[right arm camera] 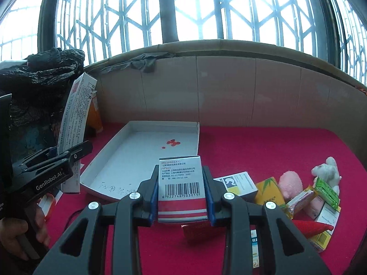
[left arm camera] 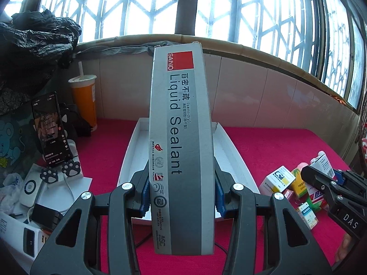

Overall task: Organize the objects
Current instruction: 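Carry both held boxes to the white tray and lower them inside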

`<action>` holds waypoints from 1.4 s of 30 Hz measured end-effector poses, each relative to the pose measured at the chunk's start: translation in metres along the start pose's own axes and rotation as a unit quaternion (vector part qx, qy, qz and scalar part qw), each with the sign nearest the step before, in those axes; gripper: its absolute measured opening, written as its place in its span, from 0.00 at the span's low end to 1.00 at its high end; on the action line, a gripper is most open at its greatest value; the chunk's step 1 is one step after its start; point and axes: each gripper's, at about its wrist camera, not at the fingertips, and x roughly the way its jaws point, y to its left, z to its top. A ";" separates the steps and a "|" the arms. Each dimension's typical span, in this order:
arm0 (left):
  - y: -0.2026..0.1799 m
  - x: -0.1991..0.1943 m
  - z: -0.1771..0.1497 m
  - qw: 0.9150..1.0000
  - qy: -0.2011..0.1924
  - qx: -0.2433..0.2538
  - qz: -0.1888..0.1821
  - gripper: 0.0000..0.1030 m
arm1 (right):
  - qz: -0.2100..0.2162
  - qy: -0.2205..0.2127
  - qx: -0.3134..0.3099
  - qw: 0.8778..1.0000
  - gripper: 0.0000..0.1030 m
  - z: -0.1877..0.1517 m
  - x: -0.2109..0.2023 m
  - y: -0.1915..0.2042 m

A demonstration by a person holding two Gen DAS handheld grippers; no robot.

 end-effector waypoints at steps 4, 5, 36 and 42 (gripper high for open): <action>-0.001 0.002 0.000 1.000 0.002 0.004 0.003 0.42 | 0.001 0.000 0.000 1.000 0.32 0.001 0.002 0.003; -0.001 0.003 -0.001 1.000 0.002 0.005 0.003 0.42 | -0.001 -0.001 0.002 1.000 0.32 0.002 0.003 0.002; 0.029 0.031 0.000 1.000 0.020 0.001 0.022 0.42 | 0.006 0.025 0.034 0.999 0.32 0.030 0.056 0.007; 0.048 0.068 0.012 0.999 0.046 -0.006 0.020 0.42 | 0.015 0.056 0.025 0.998 0.32 0.030 0.113 0.040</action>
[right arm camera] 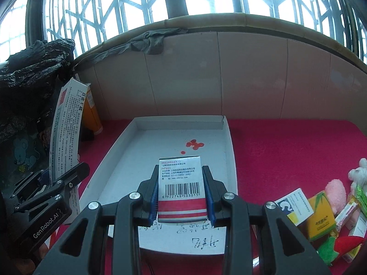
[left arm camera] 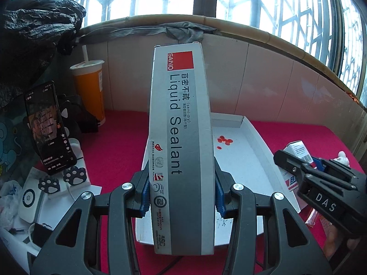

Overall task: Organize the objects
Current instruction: 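Carry both held boxes to the white tray and lower them inside, then open both grippers to release the boxes in the tray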

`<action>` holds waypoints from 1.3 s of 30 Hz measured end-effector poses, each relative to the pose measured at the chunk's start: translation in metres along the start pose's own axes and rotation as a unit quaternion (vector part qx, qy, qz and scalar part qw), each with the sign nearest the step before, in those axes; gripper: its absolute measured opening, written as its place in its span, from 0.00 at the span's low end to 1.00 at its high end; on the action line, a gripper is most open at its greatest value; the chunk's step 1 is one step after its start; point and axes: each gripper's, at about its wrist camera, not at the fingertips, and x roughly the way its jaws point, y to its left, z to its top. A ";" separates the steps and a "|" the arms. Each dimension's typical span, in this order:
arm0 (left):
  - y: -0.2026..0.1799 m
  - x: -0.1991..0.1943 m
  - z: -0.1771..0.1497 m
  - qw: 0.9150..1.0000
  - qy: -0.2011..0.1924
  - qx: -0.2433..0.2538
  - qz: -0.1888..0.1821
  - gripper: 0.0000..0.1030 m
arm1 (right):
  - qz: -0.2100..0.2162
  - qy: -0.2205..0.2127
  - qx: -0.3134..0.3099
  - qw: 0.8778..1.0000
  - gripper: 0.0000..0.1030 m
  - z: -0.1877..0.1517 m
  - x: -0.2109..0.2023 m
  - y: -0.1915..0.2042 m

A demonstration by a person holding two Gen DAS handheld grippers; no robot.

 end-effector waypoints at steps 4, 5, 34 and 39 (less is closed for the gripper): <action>-0.003 0.020 0.006 1.000 0.020 0.002 -0.005 0.42 | -0.005 0.015 0.009 1.000 0.32 0.003 0.026 0.004; -0.006 0.022 0.007 1.000 0.020 0.007 -0.006 0.42 | -0.005 0.015 0.012 1.000 0.32 0.004 0.028 0.002; 0.020 0.032 0.012 0.996 -0.014 -0.057 0.074 0.91 | -0.018 0.006 0.007 1.000 0.95 0.008 0.034 -0.006; 0.021 0.023 0.010 0.995 -0.018 -0.057 0.085 0.92 | -0.026 -0.011 0.018 0.999 1.00 0.008 0.016 -0.014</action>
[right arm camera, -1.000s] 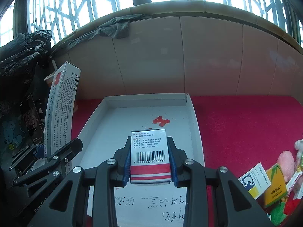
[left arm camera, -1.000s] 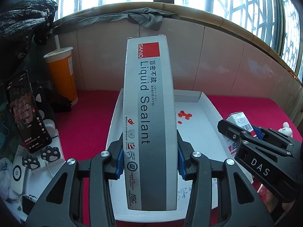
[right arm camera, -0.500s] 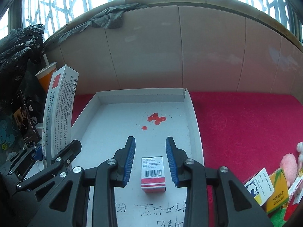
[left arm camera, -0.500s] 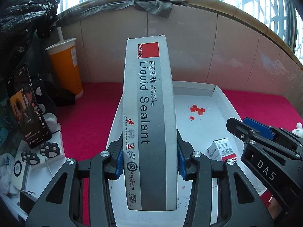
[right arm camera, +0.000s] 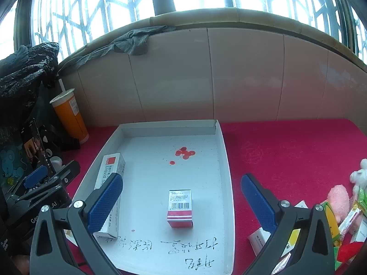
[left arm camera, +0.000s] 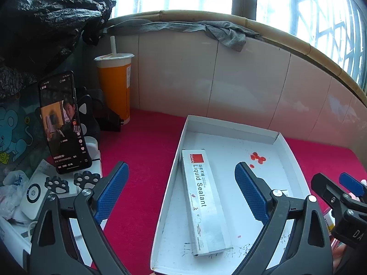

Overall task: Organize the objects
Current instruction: 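Open both grippers to release the boxes in the tray, then grasp the red SUYAN box with the left gripper while the right grasps a blue-white medicine box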

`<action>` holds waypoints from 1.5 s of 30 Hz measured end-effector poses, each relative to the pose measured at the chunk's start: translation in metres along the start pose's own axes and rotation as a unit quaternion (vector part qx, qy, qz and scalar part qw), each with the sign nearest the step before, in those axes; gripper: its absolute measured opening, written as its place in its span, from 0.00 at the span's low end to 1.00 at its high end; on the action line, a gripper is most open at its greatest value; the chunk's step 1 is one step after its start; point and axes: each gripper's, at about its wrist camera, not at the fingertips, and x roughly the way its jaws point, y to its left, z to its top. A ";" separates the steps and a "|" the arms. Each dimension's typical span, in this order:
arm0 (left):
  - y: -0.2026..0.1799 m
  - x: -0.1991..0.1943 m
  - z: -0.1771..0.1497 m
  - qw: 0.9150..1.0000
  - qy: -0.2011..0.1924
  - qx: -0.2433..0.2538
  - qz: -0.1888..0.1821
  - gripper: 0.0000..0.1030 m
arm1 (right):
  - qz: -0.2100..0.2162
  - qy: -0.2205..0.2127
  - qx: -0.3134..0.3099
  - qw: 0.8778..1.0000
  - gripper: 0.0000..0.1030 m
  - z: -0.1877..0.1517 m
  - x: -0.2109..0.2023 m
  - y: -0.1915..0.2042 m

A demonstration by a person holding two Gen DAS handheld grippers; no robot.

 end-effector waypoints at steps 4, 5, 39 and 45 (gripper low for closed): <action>-0.005 -0.011 -0.002 1.000 -0.007 0.009 -0.009 0.92 | 0.000 -0.017 0.005 1.000 1.00 0.000 -0.020 -0.005; -0.008 -0.014 -0.003 1.000 -0.008 0.014 -0.012 0.92 | 0.002 -0.022 0.006 1.000 1.00 -0.001 -0.027 -0.007; -0.116 -0.051 -0.055 0.948 0.063 0.194 -0.244 0.91 | -0.060 -0.059 0.106 0.991 1.00 -0.087 -0.166 -0.192; -0.159 -0.066 -0.086 0.912 0.090 0.267 -0.297 0.91 | -0.027 -0.002 0.063 0.998 0.93 -0.112 -0.154 -0.181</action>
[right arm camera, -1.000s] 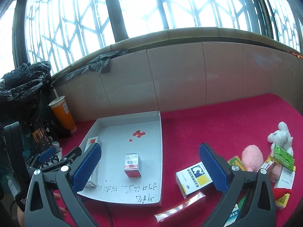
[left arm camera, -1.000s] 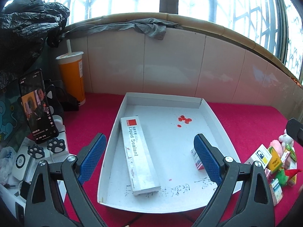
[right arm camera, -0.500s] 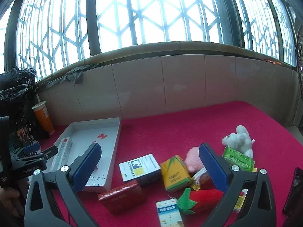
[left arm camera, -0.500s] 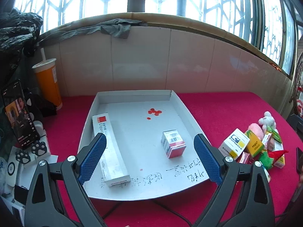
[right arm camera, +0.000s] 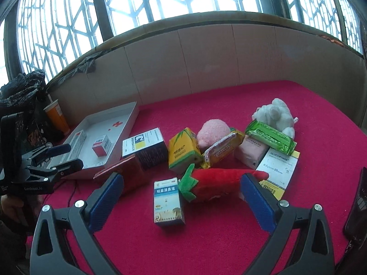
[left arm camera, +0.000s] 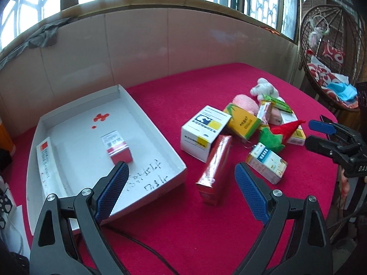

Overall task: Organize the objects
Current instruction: 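Grasp the red SUYAN box with the left gripper while the right grasps a blue-white medicine box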

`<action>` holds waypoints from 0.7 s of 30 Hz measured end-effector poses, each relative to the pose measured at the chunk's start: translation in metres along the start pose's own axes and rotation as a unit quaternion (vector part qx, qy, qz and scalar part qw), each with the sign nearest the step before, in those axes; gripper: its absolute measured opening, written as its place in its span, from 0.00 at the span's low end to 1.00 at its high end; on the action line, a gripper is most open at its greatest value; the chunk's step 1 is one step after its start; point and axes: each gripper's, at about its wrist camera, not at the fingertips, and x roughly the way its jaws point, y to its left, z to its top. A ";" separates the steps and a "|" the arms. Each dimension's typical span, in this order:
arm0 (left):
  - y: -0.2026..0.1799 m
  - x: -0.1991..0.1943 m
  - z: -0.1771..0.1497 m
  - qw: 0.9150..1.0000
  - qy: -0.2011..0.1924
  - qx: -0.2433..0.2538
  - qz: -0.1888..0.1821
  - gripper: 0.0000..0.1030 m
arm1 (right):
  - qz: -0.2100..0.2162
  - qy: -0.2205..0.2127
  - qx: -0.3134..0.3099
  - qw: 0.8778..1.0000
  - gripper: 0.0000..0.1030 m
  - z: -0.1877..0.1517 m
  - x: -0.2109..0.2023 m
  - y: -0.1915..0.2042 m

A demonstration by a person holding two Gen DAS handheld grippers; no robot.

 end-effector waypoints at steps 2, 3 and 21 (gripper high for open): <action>-0.013 0.008 -0.005 1.000 0.017 0.015 -0.013 0.91 | 0.009 0.027 -0.020 0.999 0.75 -0.010 0.009 0.009; -0.018 0.011 -0.007 0.999 0.024 0.019 -0.013 0.91 | 0.009 0.041 -0.024 0.999 0.65 -0.015 0.015 0.011; -0.030 0.061 0.010 0.997 0.063 0.048 -0.026 0.91 | 0.012 0.098 -0.044 0.994 0.62 -0.039 0.069 0.025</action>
